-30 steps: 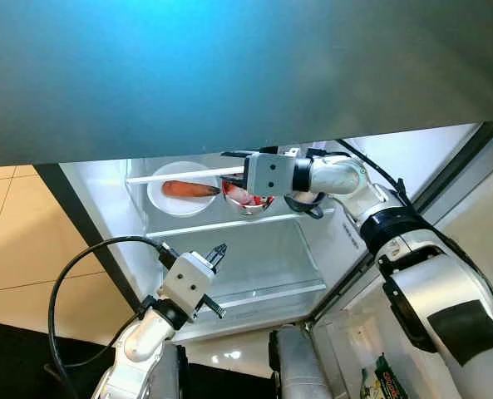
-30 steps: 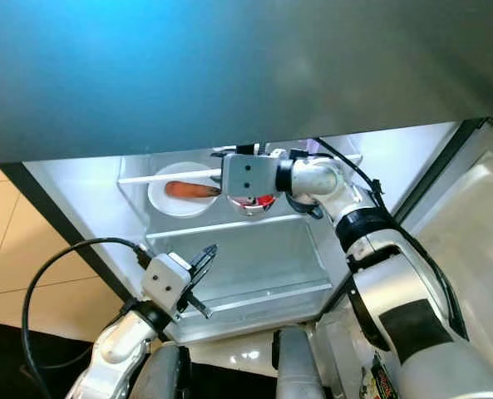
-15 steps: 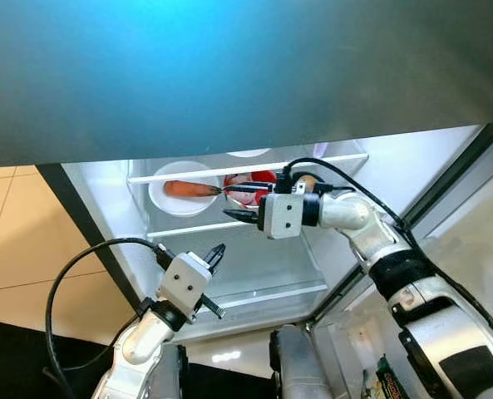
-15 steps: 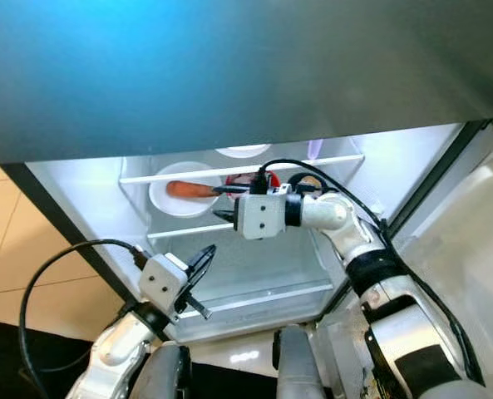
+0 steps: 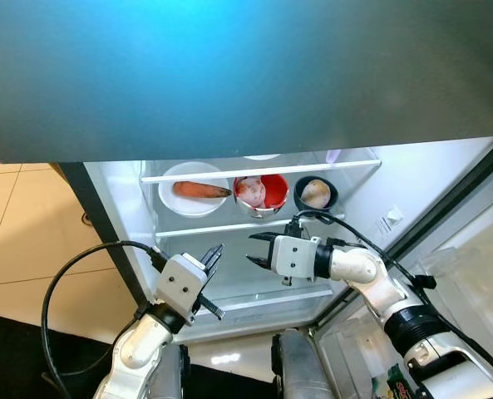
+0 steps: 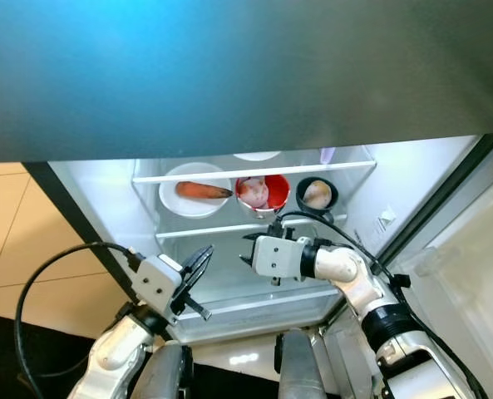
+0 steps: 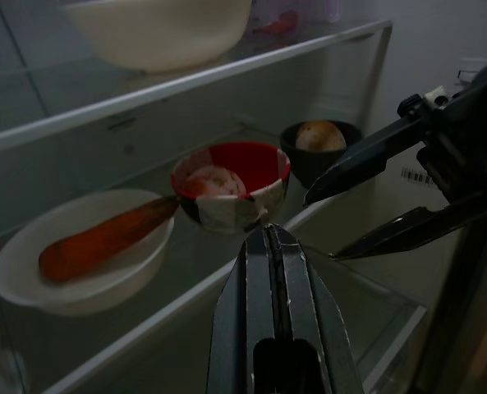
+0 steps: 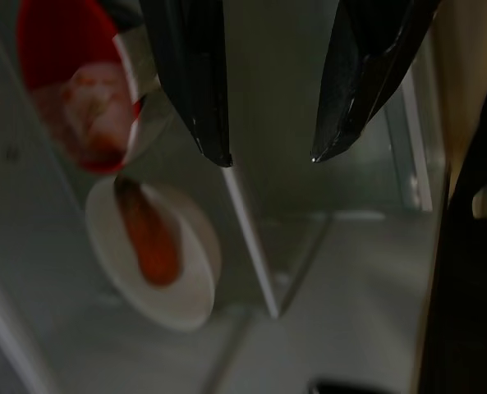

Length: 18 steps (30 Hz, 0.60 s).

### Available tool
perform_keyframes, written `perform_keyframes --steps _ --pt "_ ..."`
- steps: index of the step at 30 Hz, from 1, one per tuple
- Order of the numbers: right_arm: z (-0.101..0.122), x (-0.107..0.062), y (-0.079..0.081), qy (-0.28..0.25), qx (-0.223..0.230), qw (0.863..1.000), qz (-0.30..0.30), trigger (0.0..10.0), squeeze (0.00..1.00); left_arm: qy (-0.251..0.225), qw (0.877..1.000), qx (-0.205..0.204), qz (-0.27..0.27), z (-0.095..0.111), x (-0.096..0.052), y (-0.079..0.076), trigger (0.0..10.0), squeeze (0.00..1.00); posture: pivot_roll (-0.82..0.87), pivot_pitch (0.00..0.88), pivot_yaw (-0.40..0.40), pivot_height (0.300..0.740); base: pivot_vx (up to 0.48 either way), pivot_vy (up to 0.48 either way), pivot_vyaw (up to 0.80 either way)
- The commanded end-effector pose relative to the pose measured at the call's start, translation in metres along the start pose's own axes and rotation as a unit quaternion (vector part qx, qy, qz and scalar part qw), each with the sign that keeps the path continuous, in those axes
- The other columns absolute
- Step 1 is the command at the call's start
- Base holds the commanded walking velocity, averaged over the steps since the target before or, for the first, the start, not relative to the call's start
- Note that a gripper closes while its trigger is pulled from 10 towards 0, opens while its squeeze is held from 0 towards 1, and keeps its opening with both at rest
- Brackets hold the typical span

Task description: Restocking fridge

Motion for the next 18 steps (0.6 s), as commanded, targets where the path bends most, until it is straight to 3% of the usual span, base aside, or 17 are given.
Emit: perform_keyframes --steps 1,5,9,11,13,18 --pt "-0.015 -0.008 0.015 0.033 0.014 0.999 0.016 10.0 0.00 -0.005 1.000 -0.003 -0.008 0.001 -0.001 -0.006 10.0 0.00 -0.12 0.148 -0.064 0.627 0.000 0.000 0.00" --pt "-0.027 -0.006 0.032 0.073 0.049 0.996 0.019 10.0 0.00 0.008 1.000 -0.014 0.017 -0.007 -0.004 -0.001 10.0 0.00 -0.12 0.146 -0.065 0.627 0.000 0.000 0.00" --pt "-0.051 -0.002 0.084 0.154 0.100 0.981 0.066 10.0 0.00 0.060 0.997 -0.028 0.045 -0.034 -0.015 0.006 10.0 0.00 -0.12 0.146 -0.067 0.627 0.000 0.000 0.00" --pt "-0.051 -0.002 0.084 0.154 0.100 0.981 0.066 10.0 0.00 0.060 0.997 -0.028 0.045 -0.034 -0.015 0.006 10.0 0.00 -0.12 0.146 -0.067 0.627 0.000 0.000 0.00" --pt "-0.058 -0.002 0.102 0.183 0.124 0.973 0.066 10.0 0.00 0.071 0.995 -0.029 0.058 -0.040 -0.020 0.009 10.0 0.00 -0.12 0.148 -0.072 0.627 0.000 0.000 0.00" --pt "-0.064 0.000 0.126 0.220 0.179 0.958 0.051 10.0 0.00 0.094 0.990 -0.032 0.098 -0.053 -0.028 0.021 10.0 0.00 -0.12 0.153 -0.077 0.627 0.000 0.000 0.00"
Point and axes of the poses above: a point about 5 cm out from each wrist's last joint towards the gripper, its own x axis pointing out of the wrist towards the gripper, its own z axis along the axis of the wrist's last joint, y = z × x, the point moved 5 cm from there along x, pointing out of the wrist towards the gripper, and after that the axes turned 9 degrees about -x, right-handed, at the moved point
